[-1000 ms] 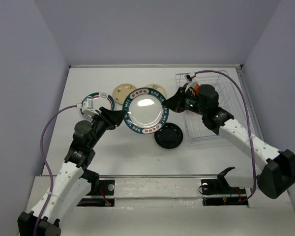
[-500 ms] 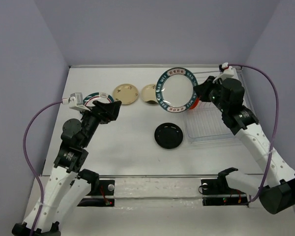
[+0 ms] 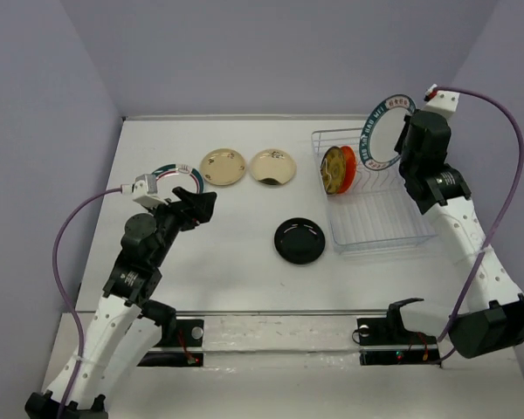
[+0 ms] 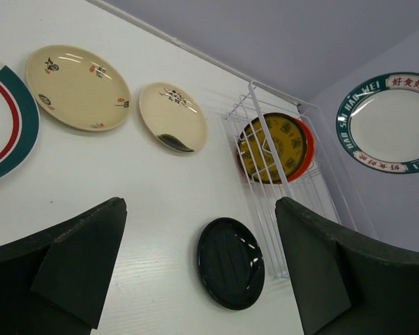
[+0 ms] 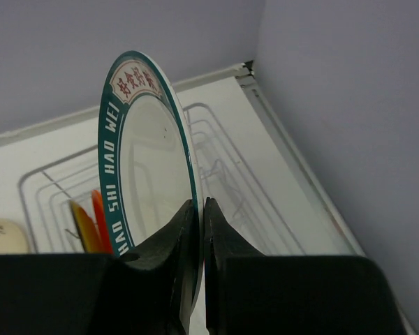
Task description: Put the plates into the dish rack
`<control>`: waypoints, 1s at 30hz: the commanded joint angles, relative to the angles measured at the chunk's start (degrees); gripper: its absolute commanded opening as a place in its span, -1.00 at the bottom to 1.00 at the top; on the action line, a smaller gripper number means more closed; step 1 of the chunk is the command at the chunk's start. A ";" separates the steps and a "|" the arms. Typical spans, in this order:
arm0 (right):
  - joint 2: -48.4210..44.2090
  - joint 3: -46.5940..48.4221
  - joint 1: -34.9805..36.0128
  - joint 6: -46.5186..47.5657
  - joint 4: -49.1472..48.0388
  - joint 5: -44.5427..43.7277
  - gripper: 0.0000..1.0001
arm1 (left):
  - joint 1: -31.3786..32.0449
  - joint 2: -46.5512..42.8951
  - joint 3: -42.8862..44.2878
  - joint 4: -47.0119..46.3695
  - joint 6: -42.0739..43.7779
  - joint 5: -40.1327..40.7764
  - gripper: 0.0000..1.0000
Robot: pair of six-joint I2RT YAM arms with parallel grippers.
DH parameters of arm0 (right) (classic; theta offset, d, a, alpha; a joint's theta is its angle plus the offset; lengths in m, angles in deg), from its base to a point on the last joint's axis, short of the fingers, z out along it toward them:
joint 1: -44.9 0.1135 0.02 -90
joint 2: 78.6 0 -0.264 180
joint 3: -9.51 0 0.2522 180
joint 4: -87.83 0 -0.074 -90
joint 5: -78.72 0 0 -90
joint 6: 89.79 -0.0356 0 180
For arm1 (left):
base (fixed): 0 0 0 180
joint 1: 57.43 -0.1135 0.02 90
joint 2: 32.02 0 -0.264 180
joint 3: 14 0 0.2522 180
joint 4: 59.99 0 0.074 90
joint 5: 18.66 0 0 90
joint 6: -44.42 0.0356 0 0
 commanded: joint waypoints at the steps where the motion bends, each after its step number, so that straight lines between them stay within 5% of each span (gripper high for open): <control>1: 2.06 1.53 -0.14 6.14 -1.82 -9.31 -0.86 | 0.10 0.75 -2.30 -2.96 -2.35 0.58 0.98; 17: 10.67 0.83 -0.14 7.81 -1.82 1.67 -0.86 | 0.10 2.86 -5.46 -5.87 -7.27 10.42 0.98; 30: 16.82 5.13 3.01 14.75 -0.68 -0.17 -0.86 | -0.16 6.02 -4.94 -3.84 -8.33 13.67 0.98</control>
